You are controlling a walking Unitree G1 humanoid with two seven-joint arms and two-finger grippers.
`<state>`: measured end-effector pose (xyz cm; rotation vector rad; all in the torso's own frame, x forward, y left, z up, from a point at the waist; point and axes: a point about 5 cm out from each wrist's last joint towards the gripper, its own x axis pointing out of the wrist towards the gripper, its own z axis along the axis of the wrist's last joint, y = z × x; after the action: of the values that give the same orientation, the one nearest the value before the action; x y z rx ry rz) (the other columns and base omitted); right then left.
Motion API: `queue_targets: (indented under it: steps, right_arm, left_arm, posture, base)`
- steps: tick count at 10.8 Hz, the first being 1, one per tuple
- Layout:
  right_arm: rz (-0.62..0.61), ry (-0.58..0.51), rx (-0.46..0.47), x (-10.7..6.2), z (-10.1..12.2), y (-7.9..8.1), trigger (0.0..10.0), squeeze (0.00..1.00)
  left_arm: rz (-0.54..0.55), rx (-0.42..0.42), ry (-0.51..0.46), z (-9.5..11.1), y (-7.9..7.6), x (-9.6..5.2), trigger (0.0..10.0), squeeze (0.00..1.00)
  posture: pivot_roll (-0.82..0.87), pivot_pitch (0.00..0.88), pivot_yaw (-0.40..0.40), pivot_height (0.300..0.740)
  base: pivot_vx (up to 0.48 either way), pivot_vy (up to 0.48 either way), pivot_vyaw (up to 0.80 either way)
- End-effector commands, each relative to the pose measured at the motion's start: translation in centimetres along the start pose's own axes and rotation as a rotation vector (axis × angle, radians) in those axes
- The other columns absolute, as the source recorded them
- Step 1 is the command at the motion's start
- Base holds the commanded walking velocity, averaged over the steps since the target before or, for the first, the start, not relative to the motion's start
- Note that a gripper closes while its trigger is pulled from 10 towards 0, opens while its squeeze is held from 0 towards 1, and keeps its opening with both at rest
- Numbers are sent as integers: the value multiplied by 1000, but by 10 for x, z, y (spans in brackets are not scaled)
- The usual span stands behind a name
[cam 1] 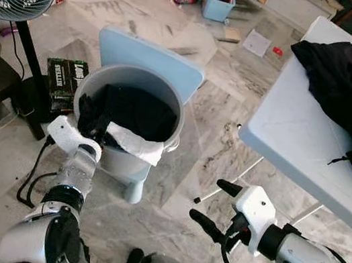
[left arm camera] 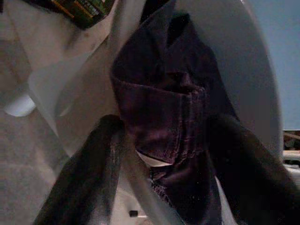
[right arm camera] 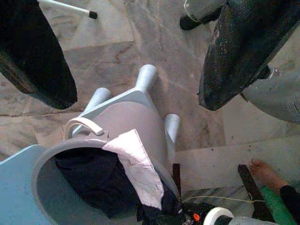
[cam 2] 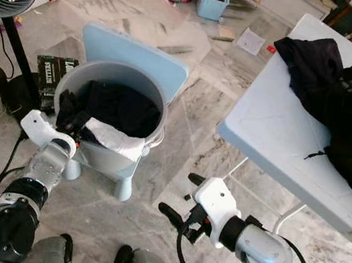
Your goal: Hang hanger
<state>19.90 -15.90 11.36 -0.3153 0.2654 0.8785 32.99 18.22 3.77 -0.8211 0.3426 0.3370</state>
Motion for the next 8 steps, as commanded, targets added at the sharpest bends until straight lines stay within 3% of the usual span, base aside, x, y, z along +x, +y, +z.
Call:
queue_targets:
  steps: [1,8]
  right_arm:
    - [4,-5,-27,-1,4,1,10000,0]
    - [-4,-10,-51,2,5,-2,10000,0]
  left_arm:
    - [-3,-19,26,-6,-2,0,0,0]
    - [21,-39,32,-4,1,2,0,0]
  posture:
    - [-244,165,-211,740]
    - [-236,165,-214,740]
  base:
    - [0,0,0]
    - [0,0,0]
